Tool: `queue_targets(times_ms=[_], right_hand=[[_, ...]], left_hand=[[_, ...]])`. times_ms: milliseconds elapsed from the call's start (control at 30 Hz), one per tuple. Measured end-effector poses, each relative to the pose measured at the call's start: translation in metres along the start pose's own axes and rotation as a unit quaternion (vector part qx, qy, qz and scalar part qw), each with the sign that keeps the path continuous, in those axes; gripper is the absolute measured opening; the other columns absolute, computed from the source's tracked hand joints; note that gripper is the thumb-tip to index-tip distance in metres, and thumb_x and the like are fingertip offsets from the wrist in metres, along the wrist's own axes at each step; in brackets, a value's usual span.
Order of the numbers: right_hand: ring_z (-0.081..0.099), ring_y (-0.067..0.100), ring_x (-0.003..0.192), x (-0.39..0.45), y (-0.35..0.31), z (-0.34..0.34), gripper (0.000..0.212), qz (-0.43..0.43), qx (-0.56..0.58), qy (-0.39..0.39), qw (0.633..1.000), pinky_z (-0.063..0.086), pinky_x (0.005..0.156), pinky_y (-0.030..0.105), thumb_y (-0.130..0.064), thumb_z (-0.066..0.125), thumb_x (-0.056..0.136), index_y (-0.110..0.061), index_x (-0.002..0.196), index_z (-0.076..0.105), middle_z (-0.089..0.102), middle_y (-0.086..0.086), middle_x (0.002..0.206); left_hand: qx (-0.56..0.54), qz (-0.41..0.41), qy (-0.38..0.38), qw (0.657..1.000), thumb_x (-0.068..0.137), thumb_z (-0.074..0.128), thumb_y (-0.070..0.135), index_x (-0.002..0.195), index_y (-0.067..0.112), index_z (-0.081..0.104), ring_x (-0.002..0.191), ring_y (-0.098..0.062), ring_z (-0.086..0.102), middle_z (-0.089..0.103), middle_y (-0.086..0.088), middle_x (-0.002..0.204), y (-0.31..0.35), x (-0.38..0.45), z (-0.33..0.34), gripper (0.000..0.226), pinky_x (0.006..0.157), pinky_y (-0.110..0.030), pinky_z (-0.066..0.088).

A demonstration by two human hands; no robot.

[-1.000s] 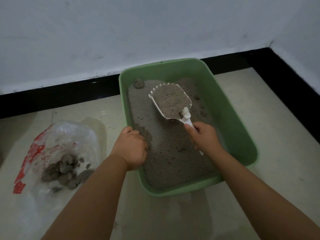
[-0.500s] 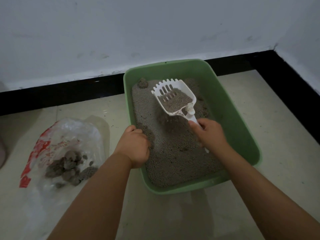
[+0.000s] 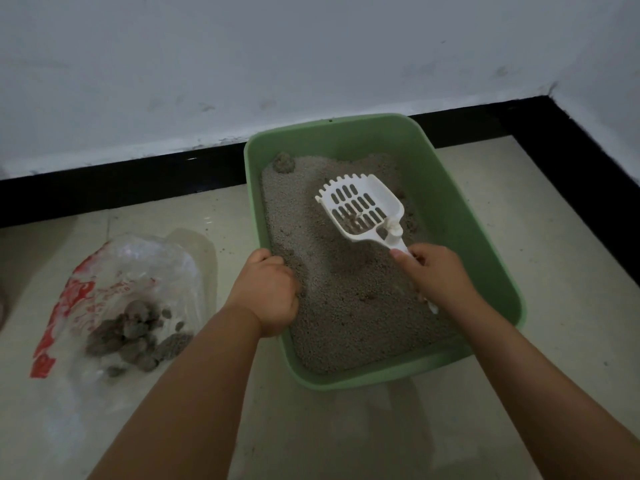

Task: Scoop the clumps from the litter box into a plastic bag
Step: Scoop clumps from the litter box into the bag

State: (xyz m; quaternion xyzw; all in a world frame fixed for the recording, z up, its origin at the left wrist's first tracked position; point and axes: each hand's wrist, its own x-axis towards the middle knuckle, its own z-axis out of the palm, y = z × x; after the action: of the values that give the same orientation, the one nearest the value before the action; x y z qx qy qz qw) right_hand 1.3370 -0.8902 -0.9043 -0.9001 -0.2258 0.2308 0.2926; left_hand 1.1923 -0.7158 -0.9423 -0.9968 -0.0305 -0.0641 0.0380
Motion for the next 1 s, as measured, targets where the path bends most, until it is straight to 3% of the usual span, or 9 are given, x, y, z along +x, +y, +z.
queue_targets(times_ms=[100, 233, 367, 533, 733, 833, 900, 1000], right_hand=[[0.043, 0.014, 0.041, -0.002, 0.0, -0.003, 0.036, 0.011, 0.014, -0.004, 1.0, 0.036, 0.045, 0.022, -0.026, 0.051, 0.093, 0.006, 0.08, 0.06, 0.045, 0.002, 0.052], [0.048, 0.021, 0.055, -0.005, 0.0, -0.003, 0.033, -0.01, -0.035, -0.009, 0.999, 0.038, 0.057, 0.027, -0.027, 0.051, 0.093, 0.002, 0.079, 0.06, 0.045, 0.002, 0.055], [0.043, 0.015, 0.051, 0.002, -0.01, 0.005, 0.037, 0.005, -0.038, -0.056, 0.998, 0.035, 0.054, 0.025, -0.029, 0.048, 0.094, 0.005, 0.089, 0.063, 0.045, 0.002, 0.055], [0.044, 0.014, 0.046, 0.03, -0.039, 0.021, 0.032, 0.01, -0.055, -0.108, 0.993, 0.036, 0.05, 0.023, -0.031, 0.044, 0.096, -0.004, 0.089, 0.061, 0.047, 0.002, 0.056], [0.047, 0.017, 0.044, 0.07, -0.07, 0.042, 0.04, 0.028, -0.119, -0.12, 0.985, 0.036, 0.046, 0.021, -0.034, 0.04, 0.097, -0.007, 0.069, 0.049, 0.05, 0.006, 0.051], [0.045, 0.017, 0.043, 0.083, -0.08, 0.053, 0.048, 0.032, -0.137, -0.103, 0.985, 0.03, 0.042, 0.021, -0.032, 0.039, 0.098, -0.006, 0.058, 0.043, 0.046, 0.002, 0.028], [0.047, 0.021, 0.052, 0.087, -0.082, 0.063, 0.048, 0.021, -0.15, -0.093, 0.984, 0.027, 0.043, 0.023, -0.033, 0.039, 0.098, 0.0, 0.064, 0.046, 0.054, 0.006, 0.046], [0.048, 0.025, 0.076, 0.086, -0.071, 0.08, 0.042, -0.004, -0.155, -0.064, 0.986, 0.03, 0.056, 0.026, -0.036, 0.038, 0.098, 0.001, 0.098, 0.059, 0.058, 0.017, 0.091]], left_hand=[[0.001, -0.005, 0.014, 1.0, 0.055, 0.029, 0.025, 0.028, 0.015, 0.051, 0.037, -0.014, 0.049, 0.046, 0.005, 0.032, 0.001, -0.001, 0.001, 0.036, 0.062, -0.026, 0.022], [-0.001, -0.005, 0.018, 1.0, 0.056, 0.029, 0.025, 0.028, 0.015, 0.052, 0.036, -0.014, 0.048, 0.045, 0.005, 0.032, 0.0, 0.001, 0.001, 0.037, 0.062, -0.027, 0.022], [-0.002, -0.005, 0.027, 1.0, 0.056, 0.03, 0.025, 0.029, 0.016, 0.052, 0.038, -0.014, 0.048, 0.045, 0.004, 0.032, 0.0, -0.001, 0.001, 0.036, 0.062, -0.027, 0.022], [-0.015, -0.01, 0.047, 0.999, 0.057, 0.03, 0.024, 0.03, 0.015, 0.052, 0.038, -0.014, 0.047, 0.045, 0.004, 0.033, 0.0, -0.001, 0.002, 0.036, 0.062, -0.028, 0.022], [-0.034, -0.01, 0.07, 0.997, 0.057, 0.031, 0.023, 0.03, 0.014, 0.051, 0.038, -0.015, 0.046, 0.045, 0.005, 0.033, -0.001, -0.002, 0.003, 0.035, 0.063, -0.027, 0.024], [-0.057, -0.006, 0.074, 0.996, 0.058, 0.032, 0.022, 0.032, 0.014, 0.053, 0.04, -0.016, 0.048, 0.046, 0.004, 0.035, -0.002, -0.002, 0.005, 0.035, 0.065, -0.027, 0.024], [-0.069, -0.007, 0.075, 0.995, 0.059, 0.032, 0.022, 0.033, 0.014, 0.054, 0.041, -0.016, 0.048, 0.047, 0.003, 0.036, -0.002, -0.002, 0.005, 0.034, 0.066, -0.027, 0.024], [-0.083, -0.007, 0.079, 0.993, 0.06, 0.033, 0.021, 0.034, 0.015, 0.053, 0.042, -0.017, 0.048, 0.047, 0.003, 0.037, -0.001, -0.003, 0.006, 0.034, 0.067, -0.027, 0.025]])
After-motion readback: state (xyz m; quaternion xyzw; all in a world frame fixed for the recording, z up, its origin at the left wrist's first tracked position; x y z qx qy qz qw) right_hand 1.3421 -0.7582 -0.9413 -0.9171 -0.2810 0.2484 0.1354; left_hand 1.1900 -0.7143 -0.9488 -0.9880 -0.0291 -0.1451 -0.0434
